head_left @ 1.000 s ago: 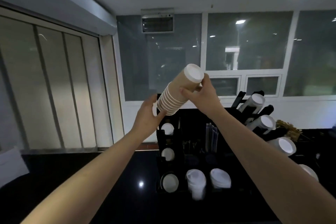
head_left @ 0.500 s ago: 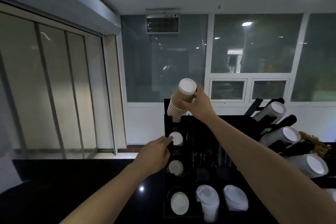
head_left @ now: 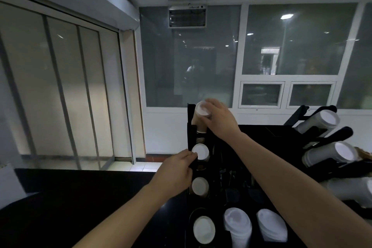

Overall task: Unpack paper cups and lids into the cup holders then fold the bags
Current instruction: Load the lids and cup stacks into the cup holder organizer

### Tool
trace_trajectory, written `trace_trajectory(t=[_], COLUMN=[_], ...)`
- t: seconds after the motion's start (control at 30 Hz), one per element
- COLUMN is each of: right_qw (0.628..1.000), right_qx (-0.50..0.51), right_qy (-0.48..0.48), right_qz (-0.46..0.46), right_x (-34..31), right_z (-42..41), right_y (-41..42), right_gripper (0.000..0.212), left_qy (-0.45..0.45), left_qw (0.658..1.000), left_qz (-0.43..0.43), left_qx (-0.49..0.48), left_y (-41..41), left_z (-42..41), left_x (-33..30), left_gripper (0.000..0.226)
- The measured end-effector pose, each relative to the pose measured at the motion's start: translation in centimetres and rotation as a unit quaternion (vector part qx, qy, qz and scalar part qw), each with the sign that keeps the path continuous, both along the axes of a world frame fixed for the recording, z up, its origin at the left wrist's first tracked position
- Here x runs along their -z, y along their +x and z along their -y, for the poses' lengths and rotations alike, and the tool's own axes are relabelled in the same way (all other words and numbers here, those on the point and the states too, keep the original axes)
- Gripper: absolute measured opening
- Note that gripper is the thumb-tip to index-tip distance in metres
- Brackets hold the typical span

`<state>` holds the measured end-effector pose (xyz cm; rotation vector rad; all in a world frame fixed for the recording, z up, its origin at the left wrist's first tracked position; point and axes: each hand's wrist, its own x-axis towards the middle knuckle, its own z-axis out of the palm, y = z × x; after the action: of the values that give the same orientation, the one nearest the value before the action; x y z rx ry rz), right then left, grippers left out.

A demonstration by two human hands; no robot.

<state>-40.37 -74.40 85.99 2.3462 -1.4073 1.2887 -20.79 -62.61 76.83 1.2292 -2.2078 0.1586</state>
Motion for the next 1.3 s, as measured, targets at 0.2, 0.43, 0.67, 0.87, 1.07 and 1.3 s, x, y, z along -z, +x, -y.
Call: trace_trajectory(t=[0.2,0.43,0.67,0.87,1.07,1.3], right_qw=[1.0,0.996,0.994,0.989,0.971,0.922], right_qx=[0.013,0.025,0.022,0.063,0.1,0.085], right_qy=[-0.016,0.08,0.106,0.133,0.217,0.378], right_qz=[0.014,-0.039,-0.016,-0.01,0.022,0.018], right_x=[1.1,-0.3,2.5,6.9,11.4,21.8], right_z=[0.2,-1.9,-10.9,-20.9,-30.1,-35.6], right_y=[0.6,-0.3,-6.4,-16.5,-26.2,-31.3], right_gripper=[0.029,0.043,0.037,0.022,0.022,0.062], left_qy=[-0.013,0.008,-0.09,-0.055,0.014,0.303], left_qw=[1.0,1.0,0.995,0.988,0.974,0.939], left_qz=[-0.01,-0.02,-0.042,-0.082,-0.001,-0.039], left_qx=[-0.004,-0.021,-0.008,0.122,0.225,0.156], left_y=[-0.2,-0.8,-4.2,-12.4,-22.0,-29.0], left_z=[0.0,-0.5,-5.0,-11.6,-16.6,-20.0], left_x=[0.0,0.1,0.9,2.4,7.3,16.6], left_gripper=[0.058,0.054,0.034,0.024,0.041,0.042])
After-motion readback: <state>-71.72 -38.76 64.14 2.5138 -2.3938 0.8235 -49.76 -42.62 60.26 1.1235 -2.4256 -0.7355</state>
